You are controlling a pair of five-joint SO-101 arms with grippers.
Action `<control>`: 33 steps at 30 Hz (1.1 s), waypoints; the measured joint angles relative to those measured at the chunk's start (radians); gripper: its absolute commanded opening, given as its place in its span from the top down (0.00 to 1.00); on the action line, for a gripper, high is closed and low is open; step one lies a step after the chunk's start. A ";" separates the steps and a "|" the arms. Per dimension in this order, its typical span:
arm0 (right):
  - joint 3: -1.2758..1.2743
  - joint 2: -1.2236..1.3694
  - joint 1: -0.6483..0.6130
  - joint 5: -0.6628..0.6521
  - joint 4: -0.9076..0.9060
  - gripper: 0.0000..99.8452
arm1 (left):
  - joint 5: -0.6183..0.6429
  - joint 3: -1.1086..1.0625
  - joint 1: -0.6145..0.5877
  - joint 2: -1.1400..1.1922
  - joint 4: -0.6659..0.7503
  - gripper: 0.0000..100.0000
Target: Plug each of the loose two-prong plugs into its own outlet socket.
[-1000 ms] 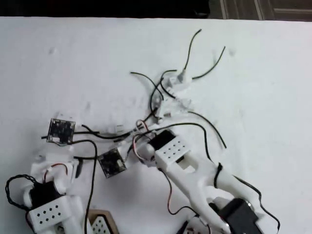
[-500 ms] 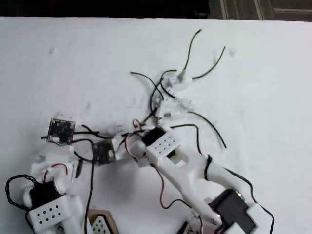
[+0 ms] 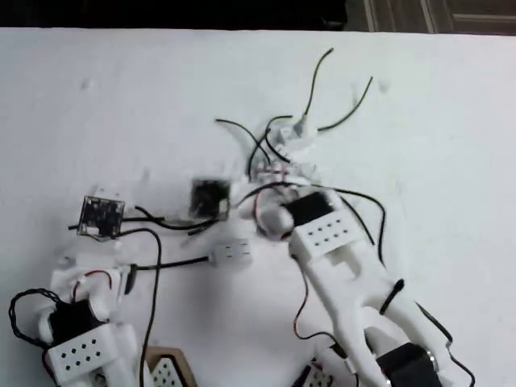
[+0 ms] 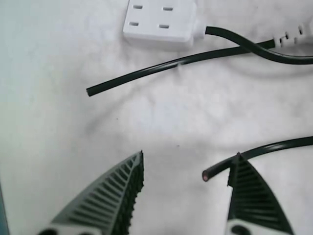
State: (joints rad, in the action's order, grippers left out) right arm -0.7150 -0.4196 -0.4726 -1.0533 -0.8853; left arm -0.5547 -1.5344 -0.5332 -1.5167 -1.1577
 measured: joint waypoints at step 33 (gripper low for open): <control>0.783 0.924 0.269 0.203 -0.120 0.84 | 0.000 0.000 0.000 0.000 0.000 0.72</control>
State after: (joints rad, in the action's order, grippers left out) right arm 0.0675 0.5040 -0.2041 -0.8508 -1.0050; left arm -0.5547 -1.5344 -0.5332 -1.5167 -1.1577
